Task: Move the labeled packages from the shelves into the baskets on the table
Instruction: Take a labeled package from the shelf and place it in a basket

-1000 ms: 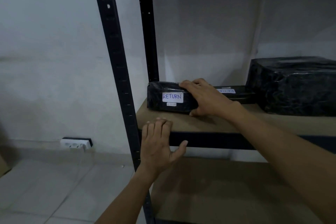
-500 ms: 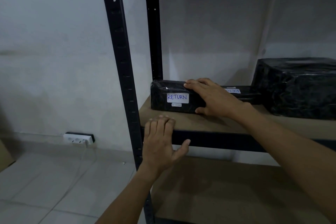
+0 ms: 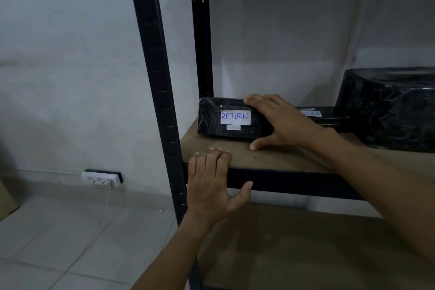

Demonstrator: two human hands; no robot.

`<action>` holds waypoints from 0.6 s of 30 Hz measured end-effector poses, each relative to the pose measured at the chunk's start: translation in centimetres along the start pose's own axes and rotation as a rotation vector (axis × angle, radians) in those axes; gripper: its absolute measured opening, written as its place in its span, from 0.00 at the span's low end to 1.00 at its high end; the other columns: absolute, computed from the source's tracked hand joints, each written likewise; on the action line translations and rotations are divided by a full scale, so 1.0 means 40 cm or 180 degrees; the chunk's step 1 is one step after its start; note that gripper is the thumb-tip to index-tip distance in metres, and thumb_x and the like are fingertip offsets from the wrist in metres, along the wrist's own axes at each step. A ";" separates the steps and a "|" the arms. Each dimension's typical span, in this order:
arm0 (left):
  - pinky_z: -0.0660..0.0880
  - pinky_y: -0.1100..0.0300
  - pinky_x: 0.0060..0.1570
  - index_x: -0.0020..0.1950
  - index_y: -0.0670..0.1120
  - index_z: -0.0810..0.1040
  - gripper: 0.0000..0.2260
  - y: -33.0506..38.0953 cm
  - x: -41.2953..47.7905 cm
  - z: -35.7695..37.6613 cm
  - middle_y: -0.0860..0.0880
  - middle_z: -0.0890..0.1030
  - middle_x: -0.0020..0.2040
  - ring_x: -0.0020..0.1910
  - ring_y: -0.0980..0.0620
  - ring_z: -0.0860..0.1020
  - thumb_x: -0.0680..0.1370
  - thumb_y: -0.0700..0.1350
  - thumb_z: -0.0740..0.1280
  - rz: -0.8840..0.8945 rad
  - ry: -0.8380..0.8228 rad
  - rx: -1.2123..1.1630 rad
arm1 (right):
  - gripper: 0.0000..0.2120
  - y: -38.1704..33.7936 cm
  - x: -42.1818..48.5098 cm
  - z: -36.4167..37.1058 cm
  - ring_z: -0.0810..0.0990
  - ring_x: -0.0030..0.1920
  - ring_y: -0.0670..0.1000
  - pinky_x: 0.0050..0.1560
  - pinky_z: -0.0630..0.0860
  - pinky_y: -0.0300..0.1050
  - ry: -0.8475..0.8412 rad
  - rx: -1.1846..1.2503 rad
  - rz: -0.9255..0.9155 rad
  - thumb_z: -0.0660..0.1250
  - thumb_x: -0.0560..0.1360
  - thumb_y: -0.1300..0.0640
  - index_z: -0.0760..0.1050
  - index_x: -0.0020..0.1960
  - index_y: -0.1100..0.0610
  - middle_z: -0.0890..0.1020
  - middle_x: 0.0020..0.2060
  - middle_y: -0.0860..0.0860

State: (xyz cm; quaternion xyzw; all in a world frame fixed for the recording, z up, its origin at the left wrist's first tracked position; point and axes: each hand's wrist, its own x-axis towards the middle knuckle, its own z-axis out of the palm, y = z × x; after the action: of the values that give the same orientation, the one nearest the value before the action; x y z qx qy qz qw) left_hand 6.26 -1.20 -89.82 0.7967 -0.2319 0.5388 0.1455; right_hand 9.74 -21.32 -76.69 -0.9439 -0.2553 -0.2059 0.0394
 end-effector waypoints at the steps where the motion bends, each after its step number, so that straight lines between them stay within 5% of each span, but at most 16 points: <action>1: 0.64 0.49 0.61 0.56 0.42 0.74 0.26 0.000 -0.001 0.000 0.41 0.78 0.52 0.55 0.43 0.73 0.72 0.64 0.61 0.0015 0.0015 -0.0009 | 0.54 0.000 0.003 0.003 0.58 0.72 0.51 0.72 0.61 0.52 0.0006 -0.0013 0.0012 0.72 0.60 0.30 0.53 0.77 0.51 0.59 0.75 0.48; 10: 0.64 0.48 0.63 0.58 0.42 0.73 0.27 0.001 0.000 -0.007 0.41 0.79 0.54 0.57 0.43 0.73 0.72 0.63 0.62 -0.0048 -0.0175 -0.0085 | 0.48 0.025 0.043 0.022 0.62 0.68 0.54 0.67 0.63 0.49 0.0025 -0.0427 0.0069 0.72 0.66 0.38 0.53 0.77 0.53 0.64 0.71 0.53; 15: 0.61 0.46 0.70 0.65 0.43 0.71 0.28 0.022 0.019 -0.092 0.42 0.75 0.64 0.67 0.42 0.71 0.73 0.60 0.64 -0.0368 -0.1254 -0.0318 | 0.47 -0.014 0.038 -0.035 0.65 0.66 0.56 0.66 0.64 0.51 -0.0352 -0.0576 0.0232 0.69 0.66 0.37 0.54 0.76 0.55 0.66 0.69 0.55; 18: 0.58 0.45 0.72 0.72 0.42 0.66 0.38 0.011 0.053 -0.158 0.42 0.71 0.70 0.71 0.42 0.66 0.67 0.56 0.74 -0.0281 -0.2338 -0.0120 | 0.47 -0.049 0.034 -0.099 0.64 0.67 0.56 0.69 0.62 0.52 -0.0705 -0.0533 0.0449 0.69 0.67 0.36 0.53 0.76 0.54 0.65 0.69 0.55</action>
State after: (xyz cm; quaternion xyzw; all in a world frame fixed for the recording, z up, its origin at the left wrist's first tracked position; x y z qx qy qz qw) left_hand 1.70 1.01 -85.48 0.9434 -0.2439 0.2058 0.0902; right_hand 8.36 -19.70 -72.59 -0.9764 -0.1731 -0.1178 -0.0535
